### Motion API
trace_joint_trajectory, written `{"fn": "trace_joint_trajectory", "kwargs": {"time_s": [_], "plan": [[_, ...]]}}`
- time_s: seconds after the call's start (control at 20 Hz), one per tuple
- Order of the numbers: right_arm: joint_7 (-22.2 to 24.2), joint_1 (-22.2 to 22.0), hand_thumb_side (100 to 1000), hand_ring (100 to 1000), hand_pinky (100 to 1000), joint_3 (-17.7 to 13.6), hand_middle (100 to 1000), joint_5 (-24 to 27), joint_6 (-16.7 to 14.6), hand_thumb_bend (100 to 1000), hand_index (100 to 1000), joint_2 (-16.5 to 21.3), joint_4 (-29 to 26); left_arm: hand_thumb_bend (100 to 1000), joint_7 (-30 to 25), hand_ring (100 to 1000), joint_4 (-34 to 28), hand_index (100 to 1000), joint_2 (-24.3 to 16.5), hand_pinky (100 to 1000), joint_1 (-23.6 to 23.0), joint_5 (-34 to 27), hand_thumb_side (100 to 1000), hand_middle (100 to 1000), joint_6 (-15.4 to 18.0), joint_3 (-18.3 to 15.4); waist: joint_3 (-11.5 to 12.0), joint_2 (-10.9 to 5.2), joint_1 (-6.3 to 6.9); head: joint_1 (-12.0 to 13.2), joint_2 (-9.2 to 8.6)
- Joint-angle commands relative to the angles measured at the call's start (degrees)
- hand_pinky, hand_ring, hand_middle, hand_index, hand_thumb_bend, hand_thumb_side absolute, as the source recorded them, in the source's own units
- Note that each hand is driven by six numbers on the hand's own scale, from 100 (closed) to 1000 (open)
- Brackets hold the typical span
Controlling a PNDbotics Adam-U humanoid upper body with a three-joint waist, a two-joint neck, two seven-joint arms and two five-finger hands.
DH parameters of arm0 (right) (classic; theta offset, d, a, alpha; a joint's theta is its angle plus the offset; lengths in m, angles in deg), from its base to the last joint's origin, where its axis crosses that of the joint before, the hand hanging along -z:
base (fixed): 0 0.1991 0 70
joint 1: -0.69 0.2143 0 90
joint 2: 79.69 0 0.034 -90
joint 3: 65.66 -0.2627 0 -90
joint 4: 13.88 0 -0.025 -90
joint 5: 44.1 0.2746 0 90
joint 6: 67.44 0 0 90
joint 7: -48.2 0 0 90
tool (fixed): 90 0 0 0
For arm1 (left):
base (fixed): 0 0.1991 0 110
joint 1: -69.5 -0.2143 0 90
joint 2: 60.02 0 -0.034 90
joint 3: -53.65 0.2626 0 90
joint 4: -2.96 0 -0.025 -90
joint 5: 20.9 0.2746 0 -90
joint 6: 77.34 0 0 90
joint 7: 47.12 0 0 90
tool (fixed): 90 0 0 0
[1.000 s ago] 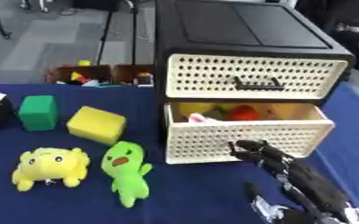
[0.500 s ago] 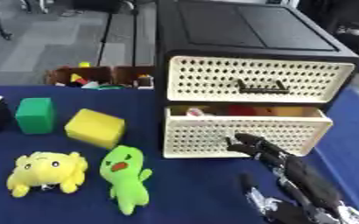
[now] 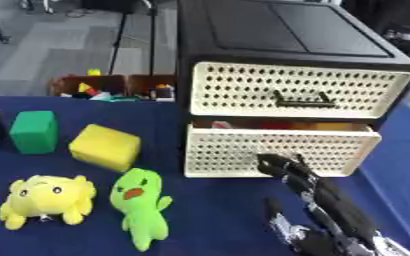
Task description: Pick up objects from table and place into drawer.
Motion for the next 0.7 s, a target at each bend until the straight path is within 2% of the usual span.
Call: {"fn": "trace_joint_trajectory", "kwargs": {"time_s": [0.05, 0.2, 0.5, 0.7], "plan": [[-1.0, 0.1, 1000, 903, 808, -1.0, 964, 1.0, -1.2, 100, 948, 1.0, -0.2, 135, -0.2, 494, -1.1, 694, -0.6, 336, 0.0, -0.2, 810, 531, -0.1, -0.2, -0.4, -1.3, 0.08, -0.1, -0.63], [-1.7, -0.3, 1000, 873, 783, -1.1, 983, 1.1, -2.9, 100, 1000, 1.0, -0.2, 132, -0.2, 497, -1.1, 693, -0.6, 339, -0.1, -0.2, 810, 530, -0.2, -0.3, -0.8, -1.73, 0.15, 0.0, -0.55], [-2.4, -1.1, 1000, 830, 737, -1.6, 1000, 1.1, -4.8, 100, 1000, 1.5, -0.2, 128, 0.0, 501, -1.1, 690, -0.7, 341, -0.2, -0.4, 808, 528, -0.3, -0.3, -1.5, -2.87, 0.26, 0.3, -0.41], [-1.8, -1.6, 1000, 808, 706, -1.9, 1000, 1.7, -5.1, 100, 1000, 1.8, -0.2, 121, 0.1, 503, -1.1, 689, -0.8, 343, -0.3, -0.4, 807, 527, -0.3, -0.3, -1.8, -3.4, 0.21, 0.4, -0.34]]}}
